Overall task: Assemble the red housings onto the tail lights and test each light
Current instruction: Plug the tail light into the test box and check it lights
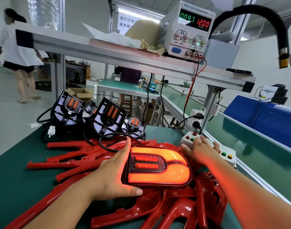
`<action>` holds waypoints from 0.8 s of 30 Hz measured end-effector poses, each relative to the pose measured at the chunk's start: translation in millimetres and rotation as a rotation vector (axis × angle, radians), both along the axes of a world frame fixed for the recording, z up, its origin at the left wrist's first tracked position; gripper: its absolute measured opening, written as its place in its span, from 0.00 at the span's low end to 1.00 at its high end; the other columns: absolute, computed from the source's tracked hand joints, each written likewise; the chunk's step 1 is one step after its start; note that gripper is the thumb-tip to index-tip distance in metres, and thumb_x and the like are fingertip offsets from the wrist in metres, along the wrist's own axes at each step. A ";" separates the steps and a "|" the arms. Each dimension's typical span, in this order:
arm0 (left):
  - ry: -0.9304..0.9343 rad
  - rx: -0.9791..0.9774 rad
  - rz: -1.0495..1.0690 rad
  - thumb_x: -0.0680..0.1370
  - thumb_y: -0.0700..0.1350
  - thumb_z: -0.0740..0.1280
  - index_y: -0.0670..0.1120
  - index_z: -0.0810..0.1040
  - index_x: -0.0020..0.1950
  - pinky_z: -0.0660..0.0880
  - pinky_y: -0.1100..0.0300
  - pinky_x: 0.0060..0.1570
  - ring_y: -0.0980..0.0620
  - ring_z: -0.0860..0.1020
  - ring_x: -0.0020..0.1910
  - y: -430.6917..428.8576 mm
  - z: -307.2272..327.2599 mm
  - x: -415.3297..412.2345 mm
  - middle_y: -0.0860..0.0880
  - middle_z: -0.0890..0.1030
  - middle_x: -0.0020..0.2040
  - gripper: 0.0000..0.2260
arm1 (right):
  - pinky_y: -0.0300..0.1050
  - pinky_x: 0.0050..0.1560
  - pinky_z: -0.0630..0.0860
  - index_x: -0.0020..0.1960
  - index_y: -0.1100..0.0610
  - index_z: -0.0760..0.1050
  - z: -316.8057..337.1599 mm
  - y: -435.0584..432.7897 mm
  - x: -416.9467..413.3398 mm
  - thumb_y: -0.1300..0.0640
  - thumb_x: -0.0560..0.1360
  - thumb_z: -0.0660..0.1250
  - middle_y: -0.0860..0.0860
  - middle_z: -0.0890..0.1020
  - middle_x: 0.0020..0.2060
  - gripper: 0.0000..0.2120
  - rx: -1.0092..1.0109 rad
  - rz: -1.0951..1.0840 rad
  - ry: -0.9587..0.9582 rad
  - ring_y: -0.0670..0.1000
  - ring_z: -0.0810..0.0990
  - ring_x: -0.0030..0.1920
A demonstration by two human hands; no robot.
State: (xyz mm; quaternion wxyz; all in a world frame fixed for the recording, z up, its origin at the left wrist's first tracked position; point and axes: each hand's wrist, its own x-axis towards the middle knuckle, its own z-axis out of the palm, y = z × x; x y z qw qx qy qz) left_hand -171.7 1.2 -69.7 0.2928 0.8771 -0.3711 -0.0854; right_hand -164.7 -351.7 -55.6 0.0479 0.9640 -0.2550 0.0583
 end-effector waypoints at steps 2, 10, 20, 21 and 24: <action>-0.007 -0.004 -0.006 0.66 0.70 0.71 0.62 0.17 0.65 0.43 0.58 0.73 0.57 0.43 0.76 0.0 -0.1 1.3 0.65 0.37 0.74 0.60 | 0.62 0.73 0.43 0.75 0.55 0.59 0.0 0.6 -0.3 0.26 0.74 0.44 0.54 0.52 0.79 0.42 -0.002 0.002 0.002 0.51 0.52 0.78; -0.024 -0.005 -0.007 0.66 0.70 0.71 0.61 0.19 0.68 0.41 0.59 0.73 0.59 0.42 0.76 -1.1 -1.9 1.9 0.64 0.35 0.74 0.60 | 0.63 0.73 0.41 0.75 0.55 0.59 3.0 3.2 -2.5 0.26 0.74 0.44 0.54 0.53 0.79 0.42 0.022 0.007 0.014 0.51 0.51 0.78; 0.015 -0.011 -0.023 0.70 0.64 0.73 0.60 0.19 0.68 0.43 0.58 0.72 0.62 0.38 0.72 -0.6 5.2 -5.5 0.65 0.33 0.70 0.58 | 0.52 0.65 0.69 0.54 0.47 0.78 30.8 27.7 -20.4 0.45 0.76 0.68 0.44 0.81 0.53 0.10 0.245 0.523 -0.112 0.49 0.76 0.60; 0.015 -0.007 -0.024 0.70 0.64 0.72 0.60 0.19 0.67 0.43 0.59 0.72 0.63 0.38 0.70 -0.7 5.8 -5.6 0.65 0.33 0.70 0.58 | 0.50 0.61 0.72 0.55 0.49 0.79 30.3 31.3 -22.9 0.51 0.76 0.69 0.46 0.82 0.52 0.08 0.275 0.582 -0.041 0.49 0.78 0.56; 0.015 0.011 -0.024 0.70 0.64 0.72 0.60 0.19 0.67 0.43 0.59 0.72 0.64 0.39 0.68 -0.9 6.1 -5.8 0.66 0.34 0.70 0.58 | 0.44 0.58 0.72 0.59 0.53 0.80 26.8 37.5 -26.6 0.60 0.76 0.67 0.51 0.80 0.54 0.13 0.261 0.599 0.036 0.51 0.78 0.54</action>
